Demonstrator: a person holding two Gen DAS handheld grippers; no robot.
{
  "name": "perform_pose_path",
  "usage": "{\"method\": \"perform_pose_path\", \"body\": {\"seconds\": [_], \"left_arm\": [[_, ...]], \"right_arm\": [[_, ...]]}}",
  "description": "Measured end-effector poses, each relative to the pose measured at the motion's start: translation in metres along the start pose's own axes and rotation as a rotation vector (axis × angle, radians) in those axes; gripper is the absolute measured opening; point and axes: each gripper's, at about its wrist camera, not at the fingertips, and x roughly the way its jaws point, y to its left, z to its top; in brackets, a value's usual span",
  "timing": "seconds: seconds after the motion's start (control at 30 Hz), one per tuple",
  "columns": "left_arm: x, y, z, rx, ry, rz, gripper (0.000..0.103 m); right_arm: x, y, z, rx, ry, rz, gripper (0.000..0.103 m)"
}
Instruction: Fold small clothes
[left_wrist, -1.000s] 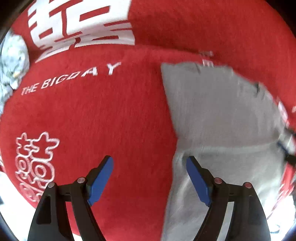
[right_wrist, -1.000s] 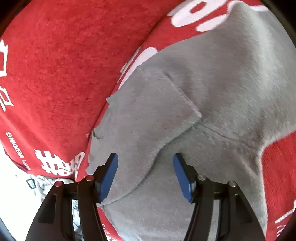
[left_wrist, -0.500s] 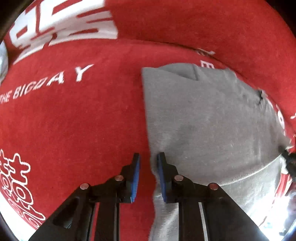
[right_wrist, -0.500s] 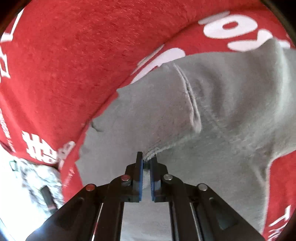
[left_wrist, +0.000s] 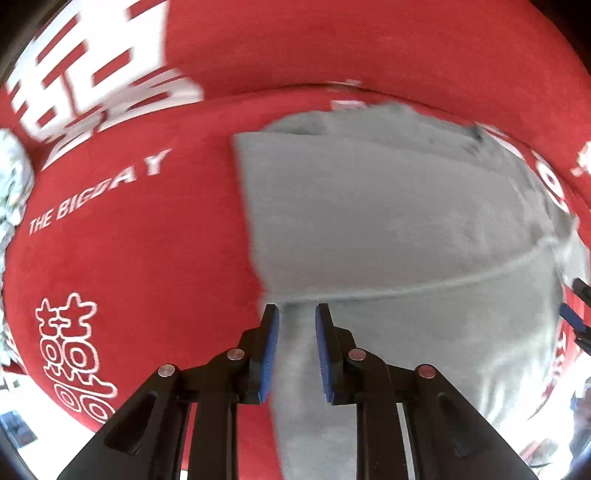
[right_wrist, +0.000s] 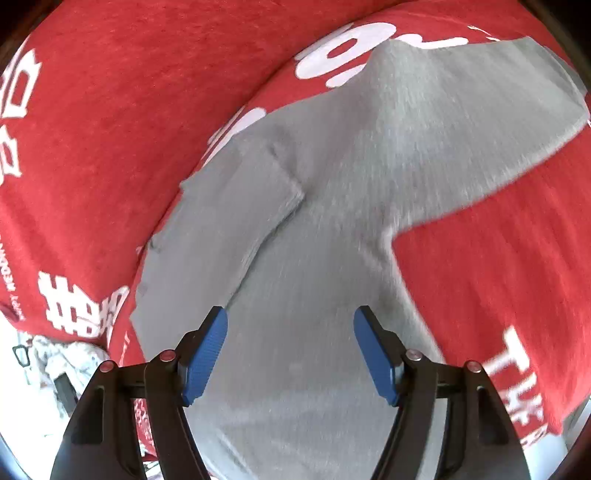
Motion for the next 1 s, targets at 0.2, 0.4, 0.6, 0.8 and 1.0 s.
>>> {"method": "perform_pose_path", "body": {"seconds": [0.2,0.4,0.6,0.8,1.0], "left_arm": [[-0.016,-0.055,-0.008,0.124,-0.033,-0.041,0.103],[-0.024,-0.081,-0.009,0.202,-0.070,-0.043,0.103],[-0.036,-0.096,-0.011,0.242,-0.103,0.002,0.103],[-0.037,-0.106,-0.018,0.291,-0.090,0.026,0.103],[-0.026,-0.112,-0.031,0.299,-0.019,-0.020,0.103]], "right_arm": [[-0.005,0.008,-0.026,0.020,0.001,0.029,0.079],[-0.012,0.012,-0.044,0.035,-0.022,0.055,0.084],[-0.018,0.010,-0.061,0.069,-0.027,0.111,0.085],[-0.026,0.003,-0.076,0.106,-0.050,0.141,0.085],[-0.040,-0.008,-0.091,0.125,-0.105,0.161,0.085]]}}
